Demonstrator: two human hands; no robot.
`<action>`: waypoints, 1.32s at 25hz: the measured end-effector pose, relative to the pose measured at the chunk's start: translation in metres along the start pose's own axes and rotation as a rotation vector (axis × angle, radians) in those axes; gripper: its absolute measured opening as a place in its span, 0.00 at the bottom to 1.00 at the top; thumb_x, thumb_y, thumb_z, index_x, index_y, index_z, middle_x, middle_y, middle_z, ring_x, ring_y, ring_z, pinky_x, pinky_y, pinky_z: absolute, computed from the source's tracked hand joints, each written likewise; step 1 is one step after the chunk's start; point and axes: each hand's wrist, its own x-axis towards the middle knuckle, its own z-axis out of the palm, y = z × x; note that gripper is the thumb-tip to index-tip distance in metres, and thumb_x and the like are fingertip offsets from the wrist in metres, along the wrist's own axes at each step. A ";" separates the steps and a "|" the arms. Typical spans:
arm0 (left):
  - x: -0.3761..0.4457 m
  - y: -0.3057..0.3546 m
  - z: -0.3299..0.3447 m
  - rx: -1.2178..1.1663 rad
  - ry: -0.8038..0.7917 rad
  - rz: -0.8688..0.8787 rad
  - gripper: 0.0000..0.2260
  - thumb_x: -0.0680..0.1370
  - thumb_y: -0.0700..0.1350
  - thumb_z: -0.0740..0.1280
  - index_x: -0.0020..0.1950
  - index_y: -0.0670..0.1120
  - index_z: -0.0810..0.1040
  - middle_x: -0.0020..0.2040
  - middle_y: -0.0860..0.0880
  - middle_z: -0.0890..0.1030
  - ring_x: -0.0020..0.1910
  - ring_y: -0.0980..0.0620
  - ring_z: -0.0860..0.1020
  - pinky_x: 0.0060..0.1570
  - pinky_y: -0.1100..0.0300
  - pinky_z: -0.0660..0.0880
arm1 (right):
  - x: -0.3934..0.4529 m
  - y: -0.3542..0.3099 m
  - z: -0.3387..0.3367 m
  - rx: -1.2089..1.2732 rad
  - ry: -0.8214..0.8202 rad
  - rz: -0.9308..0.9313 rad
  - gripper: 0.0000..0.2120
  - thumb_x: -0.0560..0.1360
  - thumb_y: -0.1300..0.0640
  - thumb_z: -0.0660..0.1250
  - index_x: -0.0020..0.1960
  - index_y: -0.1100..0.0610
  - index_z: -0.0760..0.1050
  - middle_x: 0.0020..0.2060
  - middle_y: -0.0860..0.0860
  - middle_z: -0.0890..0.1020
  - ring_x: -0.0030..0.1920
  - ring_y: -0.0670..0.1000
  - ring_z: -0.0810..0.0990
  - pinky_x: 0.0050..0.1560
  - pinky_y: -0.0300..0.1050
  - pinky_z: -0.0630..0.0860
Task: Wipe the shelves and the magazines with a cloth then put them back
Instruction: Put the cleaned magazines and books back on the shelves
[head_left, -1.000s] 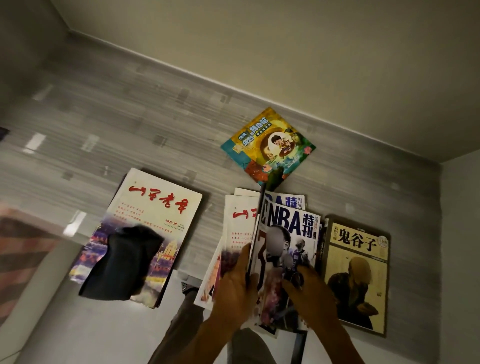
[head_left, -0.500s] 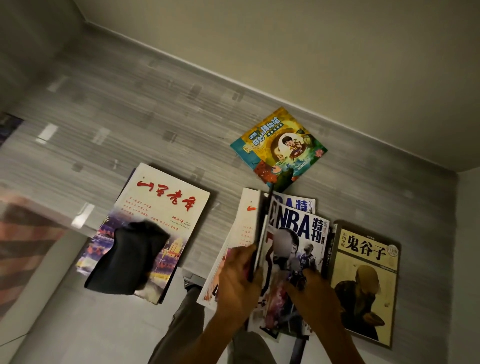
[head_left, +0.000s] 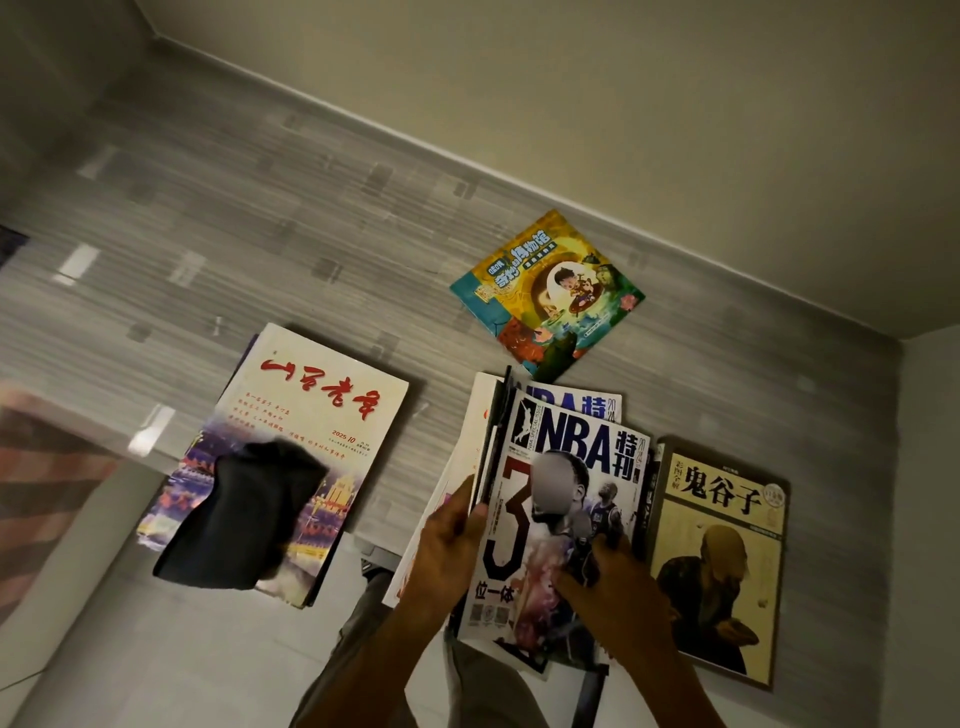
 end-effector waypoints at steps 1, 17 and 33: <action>0.001 0.003 -0.001 -0.068 0.021 0.004 0.09 0.80 0.43 0.64 0.59 0.48 0.78 0.49 0.46 0.85 0.49 0.45 0.83 0.46 0.48 0.81 | 0.001 0.003 0.004 -0.001 0.005 -0.002 0.34 0.70 0.32 0.63 0.69 0.51 0.64 0.62 0.51 0.70 0.55 0.50 0.77 0.49 0.39 0.78; 0.014 0.004 0.002 0.026 0.306 -0.133 0.09 0.76 0.44 0.70 0.55 0.47 0.75 0.48 0.45 0.83 0.36 0.55 0.82 0.29 0.68 0.76 | -0.004 0.024 0.023 0.153 0.135 0.003 0.45 0.69 0.40 0.72 0.77 0.52 0.53 0.77 0.53 0.53 0.75 0.59 0.56 0.69 0.58 0.65; 0.008 0.017 0.022 0.035 -0.065 -0.070 0.13 0.73 0.41 0.73 0.56 0.47 0.78 0.48 0.45 0.85 0.48 0.47 0.84 0.48 0.45 0.81 | -0.002 0.020 -0.016 0.518 0.140 0.027 0.38 0.68 0.51 0.76 0.72 0.50 0.61 0.71 0.48 0.62 0.69 0.53 0.64 0.64 0.53 0.69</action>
